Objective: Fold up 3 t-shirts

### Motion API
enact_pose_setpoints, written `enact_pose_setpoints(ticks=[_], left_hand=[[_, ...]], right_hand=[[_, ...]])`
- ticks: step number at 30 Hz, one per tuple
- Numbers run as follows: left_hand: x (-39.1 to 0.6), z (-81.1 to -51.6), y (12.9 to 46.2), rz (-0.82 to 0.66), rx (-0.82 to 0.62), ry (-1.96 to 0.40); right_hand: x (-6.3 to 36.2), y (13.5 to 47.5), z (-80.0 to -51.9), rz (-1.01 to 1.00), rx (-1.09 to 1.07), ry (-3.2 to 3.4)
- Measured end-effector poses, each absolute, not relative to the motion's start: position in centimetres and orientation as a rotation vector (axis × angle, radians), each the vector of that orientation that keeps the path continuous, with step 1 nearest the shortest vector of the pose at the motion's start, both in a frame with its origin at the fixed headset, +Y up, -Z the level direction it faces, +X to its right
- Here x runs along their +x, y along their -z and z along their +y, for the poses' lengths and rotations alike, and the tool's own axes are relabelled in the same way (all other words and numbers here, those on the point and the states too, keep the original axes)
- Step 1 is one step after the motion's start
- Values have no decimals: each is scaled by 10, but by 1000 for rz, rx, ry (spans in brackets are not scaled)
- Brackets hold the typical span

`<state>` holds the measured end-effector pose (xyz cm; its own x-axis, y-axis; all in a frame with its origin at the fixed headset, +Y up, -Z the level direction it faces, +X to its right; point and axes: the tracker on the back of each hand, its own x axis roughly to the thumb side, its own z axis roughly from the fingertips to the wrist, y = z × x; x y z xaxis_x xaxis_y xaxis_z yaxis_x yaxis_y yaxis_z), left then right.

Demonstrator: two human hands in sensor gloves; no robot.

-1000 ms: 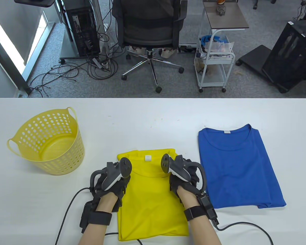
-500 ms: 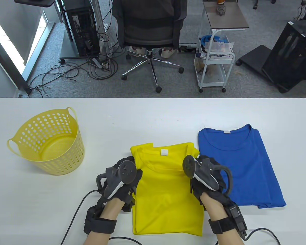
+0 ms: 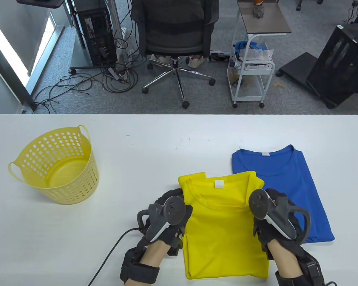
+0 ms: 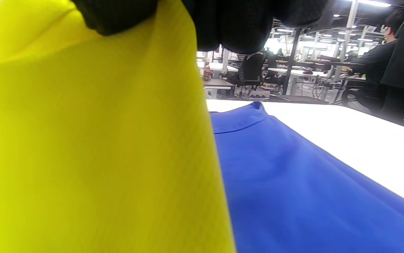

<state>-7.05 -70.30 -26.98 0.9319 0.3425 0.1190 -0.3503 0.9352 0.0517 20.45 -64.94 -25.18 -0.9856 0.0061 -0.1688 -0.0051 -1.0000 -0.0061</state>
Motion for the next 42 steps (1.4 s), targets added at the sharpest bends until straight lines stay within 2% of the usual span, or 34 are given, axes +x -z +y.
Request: enact_pose_setpoints(ticks=[15, 26, 35, 42], left_hand=[[-1, -709, 285, -172, 53, -469], [46, -705, 306, -193, 44, -532], [55, -695, 332, -184, 94, -565], [61, -699, 362, -172, 94, -520]], right_hand=[[287, 253, -647, 13, -479, -3002], [332, 269, -619, -37, -585, -2968], [341, 290, -607, -131, -603, -2958], [342, 322, -614, -104, -625, -2948]])
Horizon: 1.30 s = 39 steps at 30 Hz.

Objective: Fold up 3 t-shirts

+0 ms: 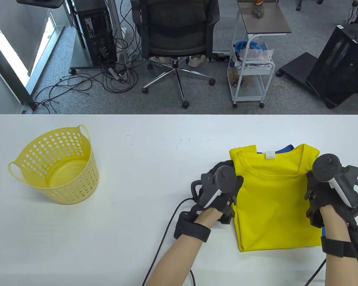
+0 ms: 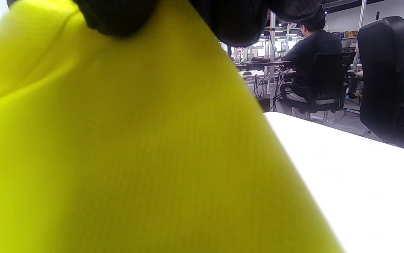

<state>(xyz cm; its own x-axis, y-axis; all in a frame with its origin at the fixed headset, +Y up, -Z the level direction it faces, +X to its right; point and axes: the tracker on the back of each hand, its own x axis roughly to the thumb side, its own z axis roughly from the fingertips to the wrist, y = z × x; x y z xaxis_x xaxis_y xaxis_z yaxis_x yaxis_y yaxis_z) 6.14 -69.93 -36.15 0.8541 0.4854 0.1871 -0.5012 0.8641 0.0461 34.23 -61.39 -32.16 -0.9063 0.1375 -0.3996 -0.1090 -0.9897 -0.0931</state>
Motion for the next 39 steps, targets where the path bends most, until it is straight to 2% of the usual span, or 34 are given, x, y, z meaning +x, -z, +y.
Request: enact_pose_setpoints(ticks=[6, 15, 24, 27, 31, 34, 39], left_hand=[[70, -708, 382, -160, 85, -502], [91, -750, 417, -119, -34, -383], [96, -765, 433, -73, -78, -217], [85, -764, 432, -58, -67, -193], [60, -753, 424, -51, -6, -188], [36, -742, 416, -53, 9, -190], [-14, -734, 397, -49, -75, -236]], right_hand=[[349, 347, -625, -96, -652, -2937], [365, 398, -685, 121, -784, -2866], [376, 419, -730, 279, -929, -2836], [379, 415, -727, 250, -980, -2862], [378, 401, -708, 153, -1007, -2954], [368, 390, -695, 118, -923, -2956], [322, 367, -684, 64, -774, -3016]])
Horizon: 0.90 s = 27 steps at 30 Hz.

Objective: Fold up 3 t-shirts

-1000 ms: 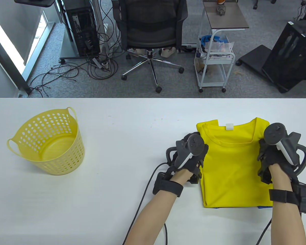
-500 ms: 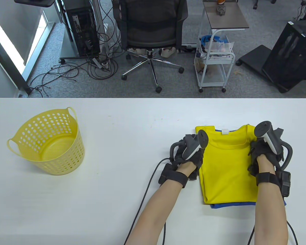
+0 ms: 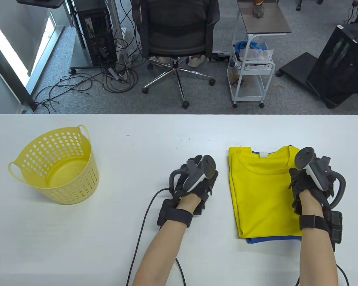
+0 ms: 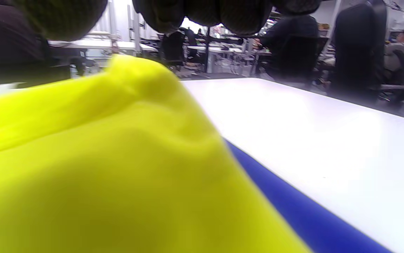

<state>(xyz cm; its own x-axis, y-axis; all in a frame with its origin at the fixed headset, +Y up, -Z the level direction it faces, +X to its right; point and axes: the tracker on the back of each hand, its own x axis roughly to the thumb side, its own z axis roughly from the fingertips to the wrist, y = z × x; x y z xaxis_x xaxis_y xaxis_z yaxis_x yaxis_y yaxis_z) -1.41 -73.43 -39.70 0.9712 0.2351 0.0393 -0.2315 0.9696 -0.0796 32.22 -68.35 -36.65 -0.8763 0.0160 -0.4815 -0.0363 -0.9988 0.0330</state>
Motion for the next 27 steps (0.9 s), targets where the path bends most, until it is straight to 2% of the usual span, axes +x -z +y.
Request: enact_pose_setpoints(ticks=[5, 15, 19, 27], left_hand=[[-56, -720, 372, -73, -65, -222], [-164, -666, 314, -94, 16, -178], [-191, -664, 295, -86, 0, -157], [-240, -694, 269, -53, -57, -143]], right_hand=[[280, 346, -677, -3, -629, -3039], [208, 288, -672, -79, -250, -3028], [189, 267, -675, -110, -104, -3040], [171, 245, -699, -111, 107, -3036]])
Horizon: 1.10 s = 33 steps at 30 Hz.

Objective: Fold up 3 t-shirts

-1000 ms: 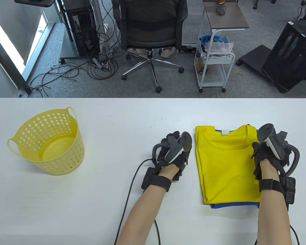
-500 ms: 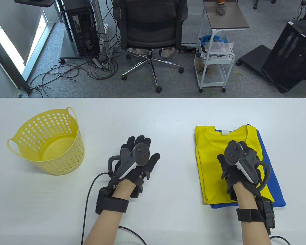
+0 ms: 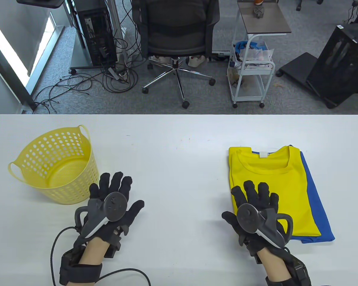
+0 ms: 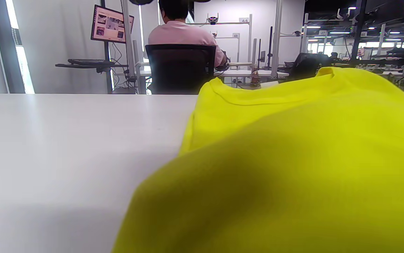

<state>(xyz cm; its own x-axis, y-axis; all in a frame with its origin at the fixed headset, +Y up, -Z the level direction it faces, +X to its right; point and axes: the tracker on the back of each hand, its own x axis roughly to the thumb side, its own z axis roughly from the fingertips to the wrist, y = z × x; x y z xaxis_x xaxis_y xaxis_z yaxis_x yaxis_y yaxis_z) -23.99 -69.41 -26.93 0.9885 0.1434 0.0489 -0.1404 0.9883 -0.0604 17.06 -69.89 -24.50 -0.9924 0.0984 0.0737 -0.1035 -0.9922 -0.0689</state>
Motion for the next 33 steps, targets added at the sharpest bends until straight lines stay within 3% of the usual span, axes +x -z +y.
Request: enact_pose_setpoints(ticks=[9, 33], left_hand=[[-268, -739, 259, -13, -146, -92], [-276, -744, 254, 37, -197, -81]], right_hand=[[177, 246, -724, 10, 137, -2976], [184, 239, -732, 70, 118, -2995]])
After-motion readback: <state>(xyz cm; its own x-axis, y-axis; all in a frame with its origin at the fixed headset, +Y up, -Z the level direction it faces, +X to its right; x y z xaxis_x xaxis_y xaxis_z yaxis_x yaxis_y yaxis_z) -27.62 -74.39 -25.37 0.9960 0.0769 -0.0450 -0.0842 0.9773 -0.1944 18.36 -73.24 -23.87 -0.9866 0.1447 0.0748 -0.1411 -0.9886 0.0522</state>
